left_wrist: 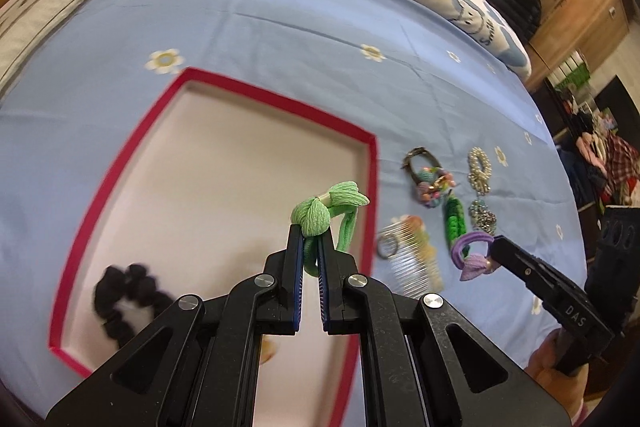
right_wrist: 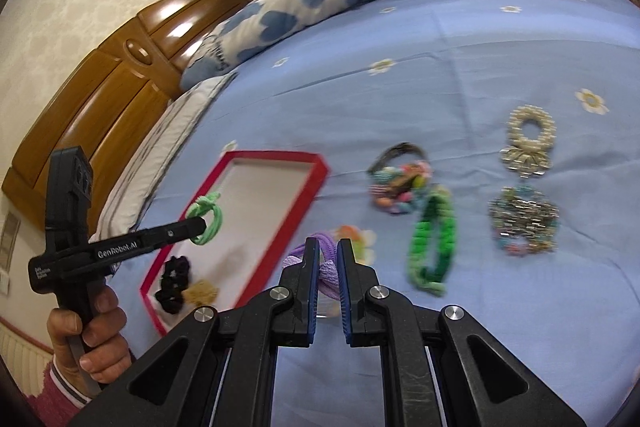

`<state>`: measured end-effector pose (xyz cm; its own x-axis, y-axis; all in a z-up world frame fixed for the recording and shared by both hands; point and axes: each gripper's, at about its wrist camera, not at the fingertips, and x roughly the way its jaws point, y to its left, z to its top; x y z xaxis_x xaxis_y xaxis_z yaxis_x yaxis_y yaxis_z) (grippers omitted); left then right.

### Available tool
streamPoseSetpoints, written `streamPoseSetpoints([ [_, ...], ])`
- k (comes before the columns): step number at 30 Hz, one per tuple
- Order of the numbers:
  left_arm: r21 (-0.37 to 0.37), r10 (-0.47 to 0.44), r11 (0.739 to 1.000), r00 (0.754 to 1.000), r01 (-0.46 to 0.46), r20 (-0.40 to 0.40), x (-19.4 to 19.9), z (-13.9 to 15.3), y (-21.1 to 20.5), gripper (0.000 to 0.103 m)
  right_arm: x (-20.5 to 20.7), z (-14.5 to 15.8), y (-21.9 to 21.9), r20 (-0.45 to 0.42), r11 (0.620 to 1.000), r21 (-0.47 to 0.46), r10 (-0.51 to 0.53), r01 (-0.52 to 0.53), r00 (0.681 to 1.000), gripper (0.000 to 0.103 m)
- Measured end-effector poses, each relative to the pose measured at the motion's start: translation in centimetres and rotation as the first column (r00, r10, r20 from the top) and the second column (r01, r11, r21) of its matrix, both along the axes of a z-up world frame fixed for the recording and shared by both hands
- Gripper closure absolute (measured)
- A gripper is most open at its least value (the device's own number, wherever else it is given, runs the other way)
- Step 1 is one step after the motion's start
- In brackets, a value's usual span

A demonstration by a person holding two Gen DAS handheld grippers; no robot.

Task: Organize jewelry
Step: 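Carry the green hair tie and purple bow clip over the red tray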

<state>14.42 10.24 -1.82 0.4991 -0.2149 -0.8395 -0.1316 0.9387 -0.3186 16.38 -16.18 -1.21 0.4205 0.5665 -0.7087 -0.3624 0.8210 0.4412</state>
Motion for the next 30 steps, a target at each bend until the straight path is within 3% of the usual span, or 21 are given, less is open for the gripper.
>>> streamPoseSetpoints([
  [12, 0.009, 0.098, 0.995, 0.995, -0.097, -0.024, -1.9, -1.2, 5.0, 0.098, -0.6, -0.1, 7.5, -0.005, 0.991, 0.011, 0.131, -0.131, 0.991, 0.094],
  [19, 0.008, 0.133, 0.991, 0.989, -0.133, -0.068, -1.8, -2.8, 7.3, 0.098, -0.8, -2.0, 12.8, -0.035, 0.974, -0.017, 0.226, -0.227, 0.973, 0.094],
  [30, 0.023, 0.149, 0.989, 0.978, -0.147, -0.147, -1.2, -5.9, 8.7, 0.097, -0.2, -5.0, 15.6, -0.101, 0.961, -0.067, 0.262, -0.269, 0.960, 0.090],
])
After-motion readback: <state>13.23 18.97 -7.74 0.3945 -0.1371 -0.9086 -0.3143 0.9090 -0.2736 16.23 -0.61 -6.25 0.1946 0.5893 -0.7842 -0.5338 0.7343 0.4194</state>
